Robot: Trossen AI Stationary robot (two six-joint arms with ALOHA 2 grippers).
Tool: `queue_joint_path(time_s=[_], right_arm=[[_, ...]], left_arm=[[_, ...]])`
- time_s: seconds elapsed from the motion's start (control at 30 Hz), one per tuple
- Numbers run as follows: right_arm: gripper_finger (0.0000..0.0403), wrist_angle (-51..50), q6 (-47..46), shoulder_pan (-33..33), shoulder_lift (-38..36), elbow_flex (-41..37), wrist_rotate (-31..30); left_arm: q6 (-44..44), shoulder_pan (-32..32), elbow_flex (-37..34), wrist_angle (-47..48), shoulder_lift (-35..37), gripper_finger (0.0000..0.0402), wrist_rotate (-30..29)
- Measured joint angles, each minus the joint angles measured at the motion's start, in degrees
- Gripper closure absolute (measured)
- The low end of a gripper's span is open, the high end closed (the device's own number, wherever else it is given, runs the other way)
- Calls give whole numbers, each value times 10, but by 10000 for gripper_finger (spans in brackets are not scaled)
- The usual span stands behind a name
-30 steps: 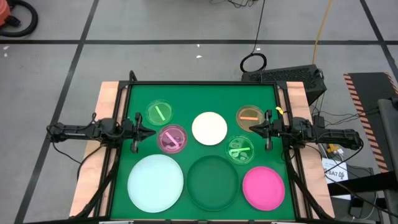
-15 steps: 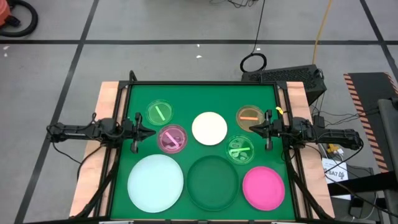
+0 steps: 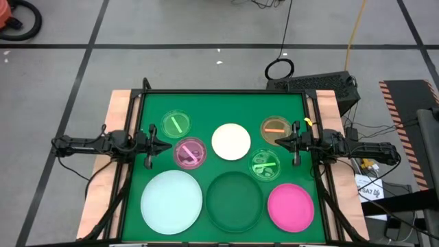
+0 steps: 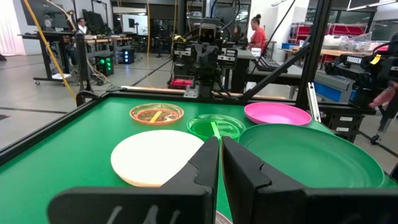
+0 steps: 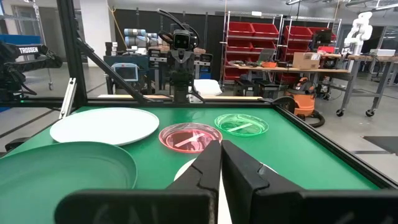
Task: Stack plastic plates
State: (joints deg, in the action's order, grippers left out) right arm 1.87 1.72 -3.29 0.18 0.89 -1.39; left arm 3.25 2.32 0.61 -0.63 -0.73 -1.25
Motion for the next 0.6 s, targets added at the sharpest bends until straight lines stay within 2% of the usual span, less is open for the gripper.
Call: queue_joint_path(time_s=[0.3,0.47,0.6], right_arm=[[394,0,1,0,0,0,0],[394,4,63,0,0,0,-1],[394,4,38,0,0,19,-5]], left_arm=[[0,0,0,0,0,378,0],[0,0,0,0,0,378,0],[0,0,0,0,0,378,0]])
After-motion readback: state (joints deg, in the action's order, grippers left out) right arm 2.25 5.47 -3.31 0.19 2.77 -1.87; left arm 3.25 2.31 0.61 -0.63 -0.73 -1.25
